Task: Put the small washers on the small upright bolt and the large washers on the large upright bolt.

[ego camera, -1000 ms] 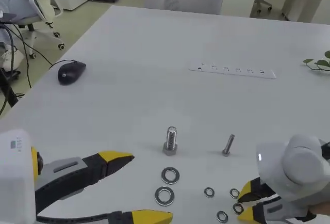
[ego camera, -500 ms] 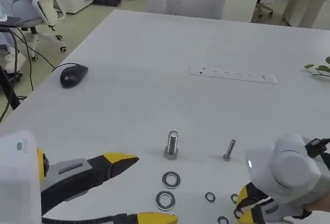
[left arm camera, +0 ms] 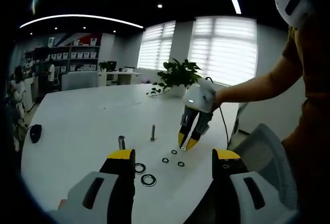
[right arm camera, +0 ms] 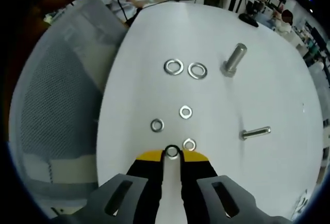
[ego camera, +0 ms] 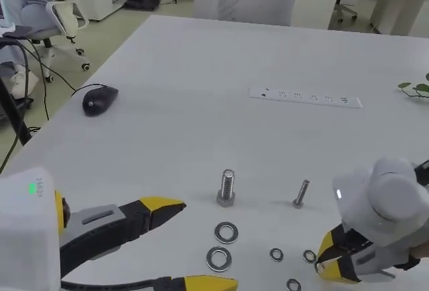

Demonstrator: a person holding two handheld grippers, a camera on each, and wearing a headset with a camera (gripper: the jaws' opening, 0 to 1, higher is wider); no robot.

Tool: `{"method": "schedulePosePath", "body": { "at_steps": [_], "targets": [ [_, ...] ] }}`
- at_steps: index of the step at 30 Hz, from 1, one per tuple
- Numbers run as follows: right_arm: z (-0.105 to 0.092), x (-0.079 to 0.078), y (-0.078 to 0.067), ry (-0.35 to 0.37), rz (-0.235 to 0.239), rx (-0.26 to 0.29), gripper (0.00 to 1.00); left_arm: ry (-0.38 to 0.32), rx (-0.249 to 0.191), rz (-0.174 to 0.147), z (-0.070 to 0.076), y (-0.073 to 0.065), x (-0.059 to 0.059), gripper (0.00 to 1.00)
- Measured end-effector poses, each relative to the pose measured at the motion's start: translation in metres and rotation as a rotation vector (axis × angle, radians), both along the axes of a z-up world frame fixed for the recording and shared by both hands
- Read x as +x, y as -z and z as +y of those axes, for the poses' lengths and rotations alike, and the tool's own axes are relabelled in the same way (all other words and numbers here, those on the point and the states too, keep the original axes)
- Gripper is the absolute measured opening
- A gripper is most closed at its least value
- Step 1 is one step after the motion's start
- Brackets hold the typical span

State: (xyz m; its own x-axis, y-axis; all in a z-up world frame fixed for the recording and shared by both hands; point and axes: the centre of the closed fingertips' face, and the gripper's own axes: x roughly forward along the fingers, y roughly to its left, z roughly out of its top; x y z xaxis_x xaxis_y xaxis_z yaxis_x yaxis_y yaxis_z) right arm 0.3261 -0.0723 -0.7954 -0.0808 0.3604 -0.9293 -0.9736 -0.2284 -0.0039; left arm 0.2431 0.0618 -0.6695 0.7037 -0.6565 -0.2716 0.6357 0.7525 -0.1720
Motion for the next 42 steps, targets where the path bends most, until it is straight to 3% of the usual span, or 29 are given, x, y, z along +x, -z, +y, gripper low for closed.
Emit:
{"method": "schedulePosePath", "body": {
  "at_steps": [9, 14, 21, 30, 42],
  "targets": [
    [-0.007, 0.031, -0.035, 0.039, -0.068, 0.011, 0.12, 0.013, -0.002, -0.006, -0.002, -0.002, 0.000, 0.60],
    [0.006, 0.050, -0.048, 0.068, -0.092, 0.026, 0.12, 0.015, -0.007, -0.010, -0.002, -0.003, 0.001, 0.59],
    [0.027, 0.077, -0.055, 0.115, -0.122, 0.050, 0.12, 0.022, -0.009, -0.012, -0.004, -0.004, 0.001, 0.59],
    [0.041, 0.096, -0.052, 0.143, -0.124, 0.040, 0.12, 0.015, -0.016, -0.009, -0.003, -0.005, 0.001, 0.59],
    [0.042, 0.101, -0.039, 0.125, -0.114, -0.004, 0.12, 0.005, -0.025, -0.007, -0.001, -0.005, 0.003, 0.59]
  ]
}}
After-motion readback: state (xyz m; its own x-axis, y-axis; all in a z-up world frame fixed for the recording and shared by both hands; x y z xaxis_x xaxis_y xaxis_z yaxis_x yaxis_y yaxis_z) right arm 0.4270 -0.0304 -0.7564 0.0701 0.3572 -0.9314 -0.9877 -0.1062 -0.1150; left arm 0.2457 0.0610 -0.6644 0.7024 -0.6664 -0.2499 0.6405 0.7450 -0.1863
